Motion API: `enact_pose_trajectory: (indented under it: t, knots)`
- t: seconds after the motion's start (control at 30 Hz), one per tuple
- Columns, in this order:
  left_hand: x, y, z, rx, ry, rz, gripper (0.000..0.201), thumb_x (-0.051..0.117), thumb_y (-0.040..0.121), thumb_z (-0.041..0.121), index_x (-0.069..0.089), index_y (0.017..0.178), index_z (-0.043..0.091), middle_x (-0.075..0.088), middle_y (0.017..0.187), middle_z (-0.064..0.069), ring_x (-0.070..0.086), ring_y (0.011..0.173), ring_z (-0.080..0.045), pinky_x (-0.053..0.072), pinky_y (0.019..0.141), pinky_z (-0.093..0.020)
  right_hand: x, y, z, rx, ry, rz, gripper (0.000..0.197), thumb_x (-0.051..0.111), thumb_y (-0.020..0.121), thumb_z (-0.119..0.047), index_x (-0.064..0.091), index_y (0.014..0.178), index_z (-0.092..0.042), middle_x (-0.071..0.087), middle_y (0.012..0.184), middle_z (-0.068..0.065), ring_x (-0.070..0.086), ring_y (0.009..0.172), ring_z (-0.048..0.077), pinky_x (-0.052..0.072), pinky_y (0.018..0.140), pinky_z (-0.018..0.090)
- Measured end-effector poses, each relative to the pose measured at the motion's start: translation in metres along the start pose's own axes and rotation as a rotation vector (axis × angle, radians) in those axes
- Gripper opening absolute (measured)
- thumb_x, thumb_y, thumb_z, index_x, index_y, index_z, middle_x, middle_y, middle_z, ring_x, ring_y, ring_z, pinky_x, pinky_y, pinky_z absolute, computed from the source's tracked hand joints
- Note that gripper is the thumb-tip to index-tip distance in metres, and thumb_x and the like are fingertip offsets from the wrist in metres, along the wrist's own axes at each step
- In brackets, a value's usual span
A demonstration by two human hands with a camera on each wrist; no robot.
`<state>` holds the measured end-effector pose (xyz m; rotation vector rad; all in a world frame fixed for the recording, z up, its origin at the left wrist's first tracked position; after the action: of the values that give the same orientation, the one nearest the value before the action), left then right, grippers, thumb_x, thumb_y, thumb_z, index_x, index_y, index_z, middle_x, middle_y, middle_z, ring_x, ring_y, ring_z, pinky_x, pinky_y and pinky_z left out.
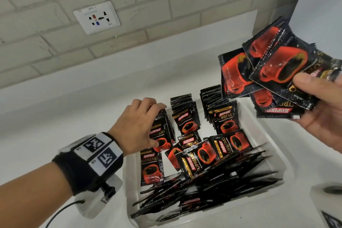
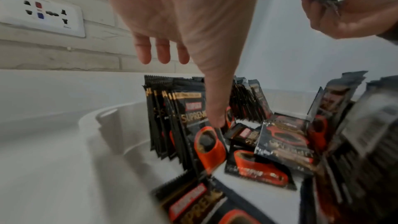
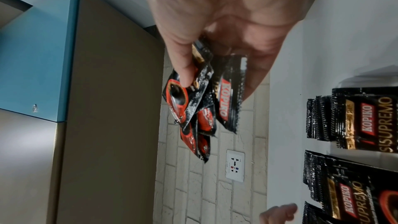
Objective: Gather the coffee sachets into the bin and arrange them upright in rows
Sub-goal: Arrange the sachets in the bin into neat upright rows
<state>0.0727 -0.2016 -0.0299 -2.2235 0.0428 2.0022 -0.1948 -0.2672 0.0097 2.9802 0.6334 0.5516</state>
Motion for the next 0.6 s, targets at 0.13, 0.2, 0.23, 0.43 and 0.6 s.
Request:
enact_pose_trajectory:
  t: [0.13, 0.2, 0.23, 0.43, 0.6]
  knots:
    - [-0.038, 0.003, -0.005, -0.103, -0.298, 0.178, 0.084, 0.075, 0.066, 0.049, 0.037, 0.137, 0.026, 0.035, 0.127, 0.002, 0.031, 0.110, -0.012, 0.032, 0.097, -0.027, 0.000, -0.002, 0.004, 0.064, 0.003, 0.016, 0.037, 0.069, 0.053, -0.027, 0.075, 0.087, -0.016, 0.073, 0.093, 0.006, 0.071, 0.084, 0.022, 0.057, 0.065, 0.035]
    - [-0.068, -0.001, -0.009, -0.129, -0.626, 0.280, 0.064, 0.073, 0.064, 0.061, 0.045, 0.118, 0.040, 0.042, 0.118, 0.014, 0.040, 0.103, -0.003, 0.036, 0.086, -0.016, 0.008, -0.002, 0.015, 0.160, -0.032, -0.044, 0.039, 0.077, 0.050, -0.025, 0.076, 0.087, -0.014, 0.073, 0.092, 0.011, 0.071, 0.081, 0.024, 0.057, 0.061, 0.030]
    - [-0.080, -0.004, -0.008, -0.123, -0.803, 0.317, 0.059, 0.070, 0.060, 0.068, 0.046, 0.109, 0.045, 0.049, 0.113, 0.020, 0.047, 0.099, 0.002, 0.040, 0.080, -0.011, 0.014, -0.001, 0.023, 0.210, -0.087, -0.099, 0.046, 0.083, 0.048, -0.029, 0.075, 0.090, -0.013, 0.072, 0.094, 0.013, 0.071, 0.083, 0.025, 0.056, 0.062, 0.029]
    - [-0.097, 0.002, 0.031, -0.057, -1.094, 0.257, 0.077, 0.065, 0.050, 0.067, 0.041, 0.119, 0.044, 0.053, 0.116, 0.026, 0.053, 0.099, 0.010, 0.047, 0.075, -0.008, 0.044, 0.013, 0.043, 0.320, -0.357, -0.218, 0.033, 0.067, 0.065, -0.021, 0.070, 0.096, -0.007, 0.073, 0.093, 0.006, 0.069, 0.088, 0.021, 0.055, 0.080, 0.030]
    - [-0.052, 0.011, 0.070, -0.145, -1.248, -0.090, 0.079, 0.071, 0.064, 0.041, 0.033, 0.132, 0.028, 0.064, 0.101, 0.016, 0.069, 0.084, -0.008, 0.057, 0.069, -0.022, 0.078, 0.022, 0.029, 0.255, -0.472, -0.339, 0.013, 0.066, 0.078, -0.010, 0.069, 0.090, -0.013, 0.073, 0.092, 0.001, 0.069, 0.085, 0.014, 0.052, 0.080, 0.024]
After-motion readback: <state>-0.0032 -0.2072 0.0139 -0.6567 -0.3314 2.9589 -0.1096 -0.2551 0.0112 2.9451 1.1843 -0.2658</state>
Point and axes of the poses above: each hand's wrist, its own y-axis towards the middle knuckle, its own x-axis out of the palm, z = x × y, the point moved 9 cm from there along y, towards the middle knuckle
